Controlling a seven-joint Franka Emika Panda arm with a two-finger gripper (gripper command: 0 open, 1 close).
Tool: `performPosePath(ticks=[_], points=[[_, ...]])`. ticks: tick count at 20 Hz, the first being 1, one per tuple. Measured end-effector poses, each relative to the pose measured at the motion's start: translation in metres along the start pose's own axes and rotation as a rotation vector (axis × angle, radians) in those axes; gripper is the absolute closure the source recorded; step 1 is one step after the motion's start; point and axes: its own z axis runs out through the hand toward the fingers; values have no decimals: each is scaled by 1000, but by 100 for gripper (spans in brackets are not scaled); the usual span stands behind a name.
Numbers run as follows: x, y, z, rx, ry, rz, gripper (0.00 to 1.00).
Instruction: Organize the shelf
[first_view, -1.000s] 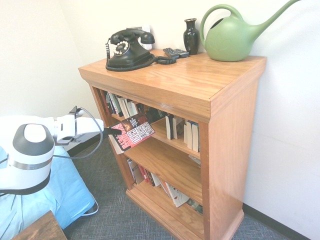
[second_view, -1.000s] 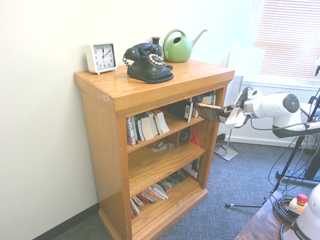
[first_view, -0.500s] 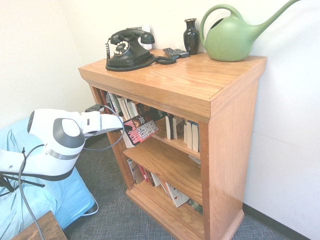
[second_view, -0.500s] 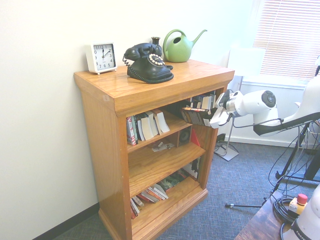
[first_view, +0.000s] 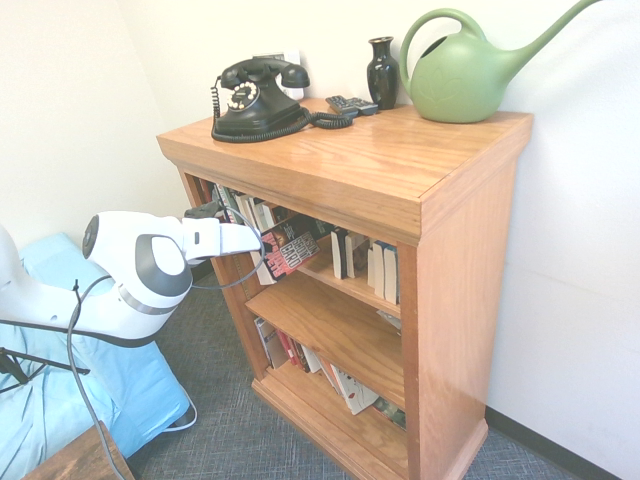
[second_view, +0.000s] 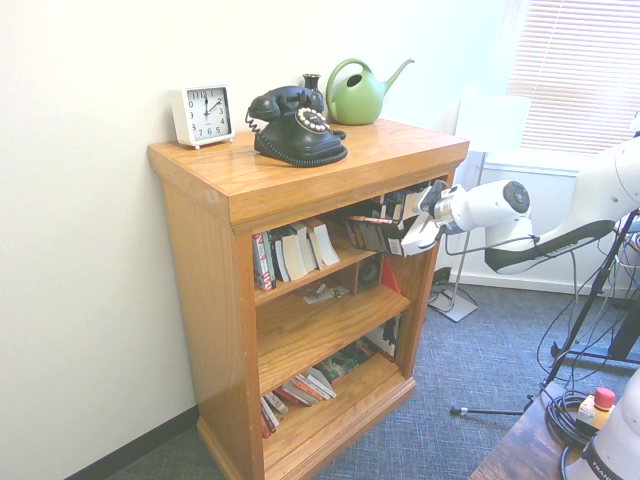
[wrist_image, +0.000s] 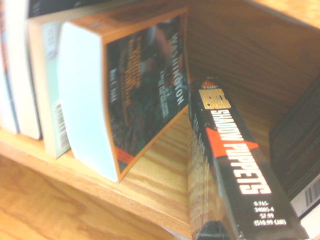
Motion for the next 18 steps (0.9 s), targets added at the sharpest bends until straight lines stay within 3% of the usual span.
performPosePath(ticks=[8, 18], points=[[-44, -13, 21, 94, -86, 52, 100], [-25, -9, 31, 127, -58, 198, 100]])
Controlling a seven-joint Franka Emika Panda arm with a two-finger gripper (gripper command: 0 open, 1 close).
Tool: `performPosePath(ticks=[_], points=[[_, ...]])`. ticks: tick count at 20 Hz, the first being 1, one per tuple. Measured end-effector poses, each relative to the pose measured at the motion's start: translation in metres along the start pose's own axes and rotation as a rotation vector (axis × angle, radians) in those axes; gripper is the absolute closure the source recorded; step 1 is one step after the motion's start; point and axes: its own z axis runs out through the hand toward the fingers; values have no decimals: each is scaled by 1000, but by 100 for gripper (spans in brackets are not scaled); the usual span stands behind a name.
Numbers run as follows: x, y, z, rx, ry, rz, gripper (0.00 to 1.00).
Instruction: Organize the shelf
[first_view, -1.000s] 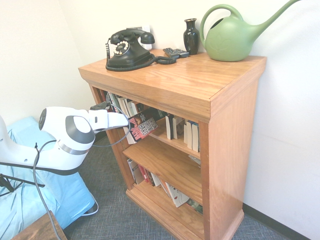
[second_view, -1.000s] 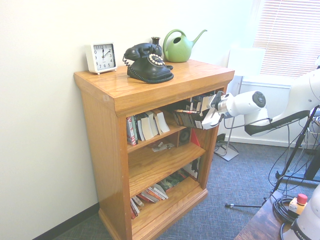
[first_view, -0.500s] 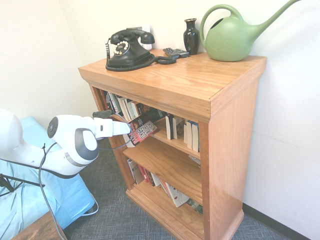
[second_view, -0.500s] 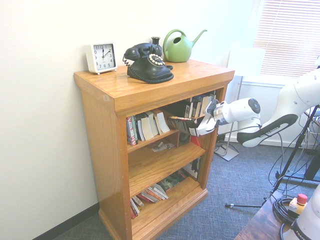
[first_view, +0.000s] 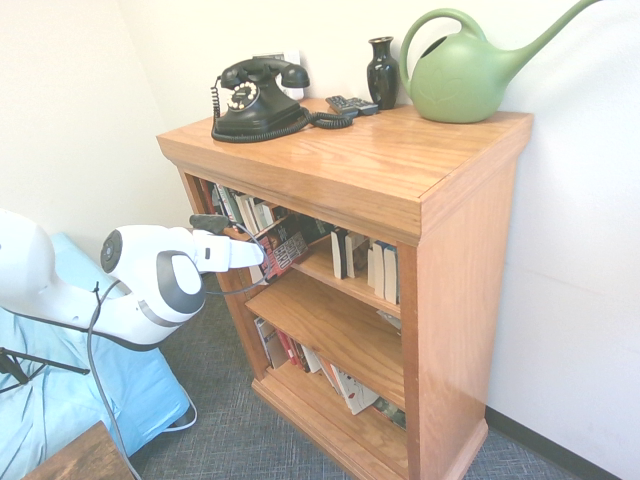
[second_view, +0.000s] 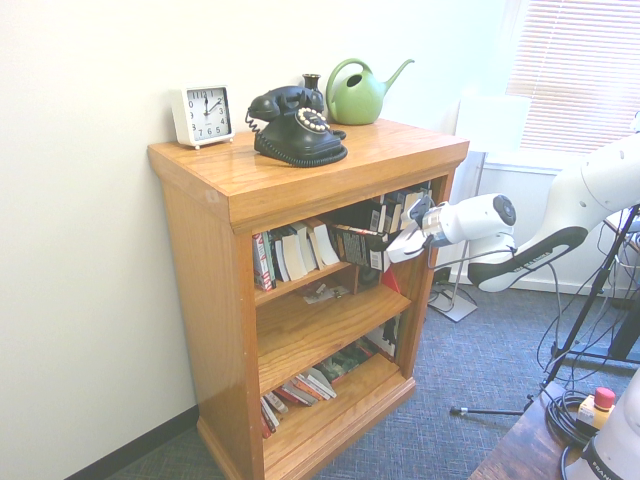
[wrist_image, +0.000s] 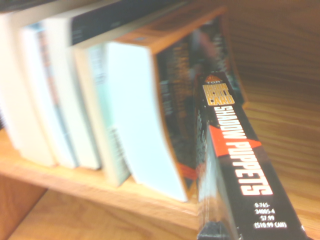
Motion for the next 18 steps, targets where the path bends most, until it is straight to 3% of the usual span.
performPosePath(ticks=[10, 16, 17, 18], points=[[21, -6, 39, 46, 19, 110, 100], [25, -7, 71, 47, 15, 112, 100], [25, -7, 71, 46, 14, 110, 0], [24, -7, 72, 47, 12, 104, 0]])
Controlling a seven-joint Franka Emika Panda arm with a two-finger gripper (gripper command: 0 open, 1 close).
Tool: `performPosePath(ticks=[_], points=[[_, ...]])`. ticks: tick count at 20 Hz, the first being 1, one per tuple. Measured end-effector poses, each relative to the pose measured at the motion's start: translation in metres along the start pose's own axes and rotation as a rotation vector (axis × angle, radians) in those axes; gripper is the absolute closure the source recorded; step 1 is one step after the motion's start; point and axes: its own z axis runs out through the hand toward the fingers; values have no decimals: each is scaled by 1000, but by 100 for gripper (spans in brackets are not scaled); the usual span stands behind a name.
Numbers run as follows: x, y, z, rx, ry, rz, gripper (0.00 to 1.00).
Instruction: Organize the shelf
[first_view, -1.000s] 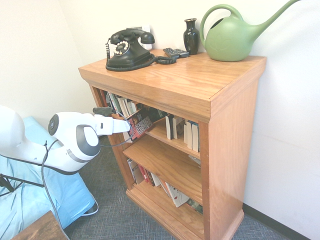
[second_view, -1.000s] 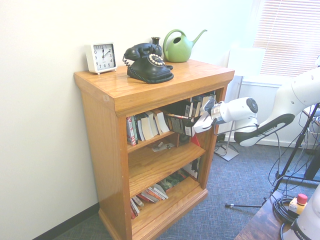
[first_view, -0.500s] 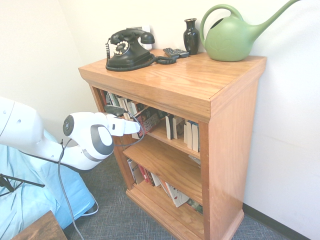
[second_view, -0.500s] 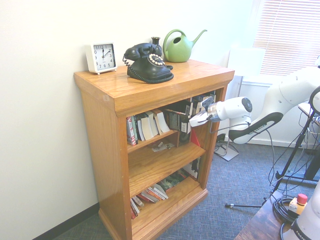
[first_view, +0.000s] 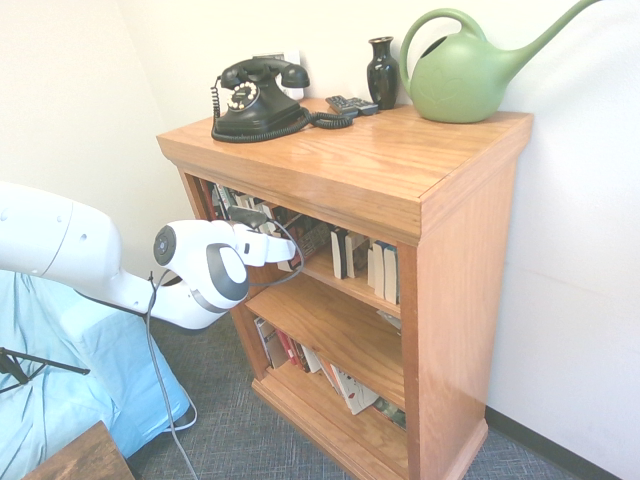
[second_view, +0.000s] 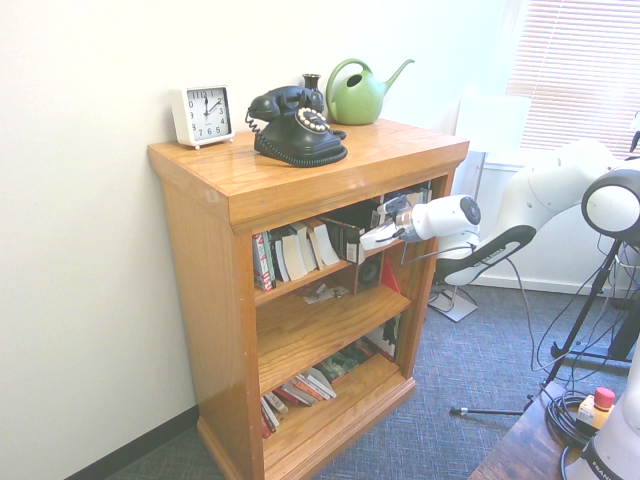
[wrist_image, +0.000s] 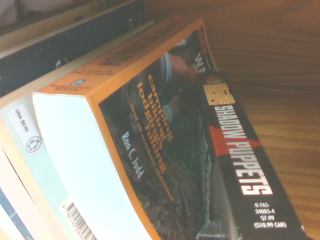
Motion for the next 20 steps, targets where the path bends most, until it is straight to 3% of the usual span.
performPosePath(ticks=[14, 20], points=[[2, 4, -2, -1, -7, -31, 0], [-5, 6, -23, 4, -11, -34, 0]])
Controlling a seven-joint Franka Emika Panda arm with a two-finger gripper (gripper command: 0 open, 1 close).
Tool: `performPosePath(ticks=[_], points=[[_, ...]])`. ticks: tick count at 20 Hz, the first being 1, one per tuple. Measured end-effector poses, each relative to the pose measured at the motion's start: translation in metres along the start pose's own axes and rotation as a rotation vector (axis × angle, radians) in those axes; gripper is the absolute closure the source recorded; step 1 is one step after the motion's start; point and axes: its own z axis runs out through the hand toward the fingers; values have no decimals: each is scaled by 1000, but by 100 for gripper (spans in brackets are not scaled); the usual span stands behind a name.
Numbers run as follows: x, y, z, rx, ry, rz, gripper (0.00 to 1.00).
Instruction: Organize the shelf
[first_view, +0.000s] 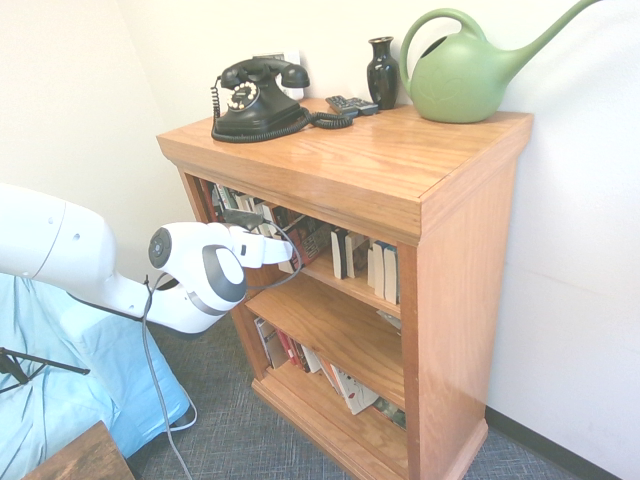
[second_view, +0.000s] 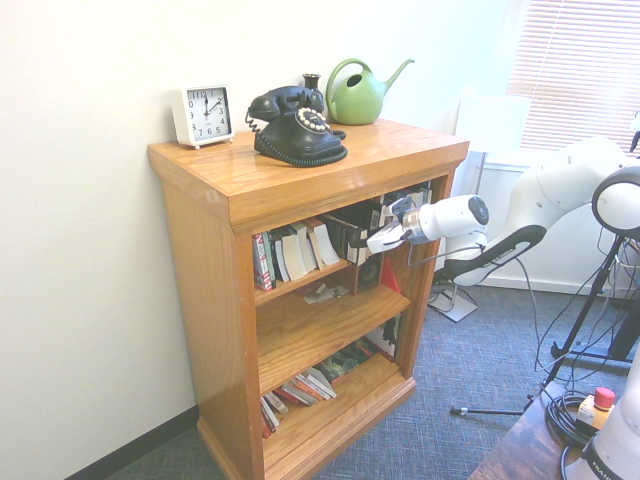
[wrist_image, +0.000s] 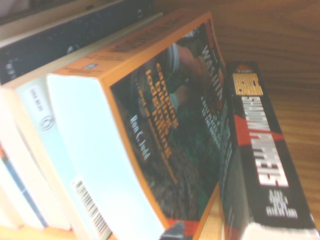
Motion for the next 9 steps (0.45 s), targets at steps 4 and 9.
performPosePath(ticks=[4, 9], points=[[-7, 5, -24, -3, 6, -9, 0], [-33, 19, -61, 5, -12, -18, 0]])
